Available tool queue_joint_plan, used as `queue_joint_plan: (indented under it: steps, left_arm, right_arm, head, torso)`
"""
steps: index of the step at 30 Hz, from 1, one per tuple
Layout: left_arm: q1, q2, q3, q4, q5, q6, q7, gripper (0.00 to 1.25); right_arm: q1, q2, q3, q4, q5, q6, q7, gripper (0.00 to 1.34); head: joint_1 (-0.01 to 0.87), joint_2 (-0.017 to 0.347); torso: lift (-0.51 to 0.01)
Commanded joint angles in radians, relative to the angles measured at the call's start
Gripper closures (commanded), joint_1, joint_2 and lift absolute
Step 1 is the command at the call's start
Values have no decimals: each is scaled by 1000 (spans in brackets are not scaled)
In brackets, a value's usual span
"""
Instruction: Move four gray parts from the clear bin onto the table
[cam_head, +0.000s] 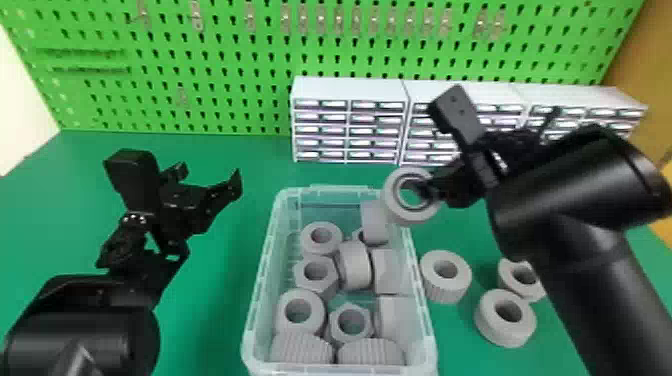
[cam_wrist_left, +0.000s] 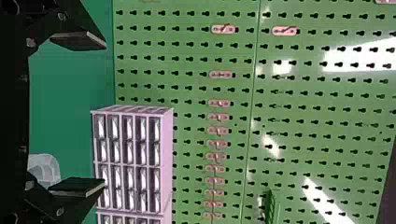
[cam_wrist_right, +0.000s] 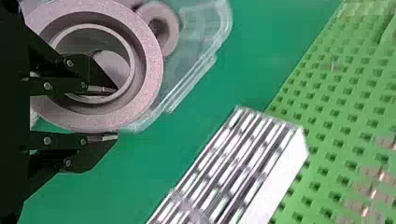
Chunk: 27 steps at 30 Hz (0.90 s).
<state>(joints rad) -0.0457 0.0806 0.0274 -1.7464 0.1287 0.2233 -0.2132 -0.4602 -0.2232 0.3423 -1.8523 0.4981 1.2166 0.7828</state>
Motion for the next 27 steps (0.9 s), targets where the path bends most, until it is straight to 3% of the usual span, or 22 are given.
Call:
queue_joint_plan:
  steps: [1, 10, 19, 27]
  left_arm:
    - [1, 1, 3, -2, 0, 1, 0, 236]
    - [1, 2, 3, -5, -1, 2, -2, 237]
    - [0, 4, -7, -4, 0, 5, -2, 239]
    - [-3, 8, -15, -4, 0, 10, -2, 242]
  right_arm:
    - [44, -10, -63, -30, 80, 27, 1, 1265]
    - [113, -38, -152, -53, 191, 95, 1, 1265]
    - [201, -81, -236, -53, 359, 156, 64, 1265]
    - [271, -99, -364, -25, 379, 172, 69, 1265]
  head:
    - [686, 26]
    - [686, 26]
    - [686, 26]
    - [686, 26]
  torso:
    - [-50]
    - [-50]
    - [-50]
    - [-50]
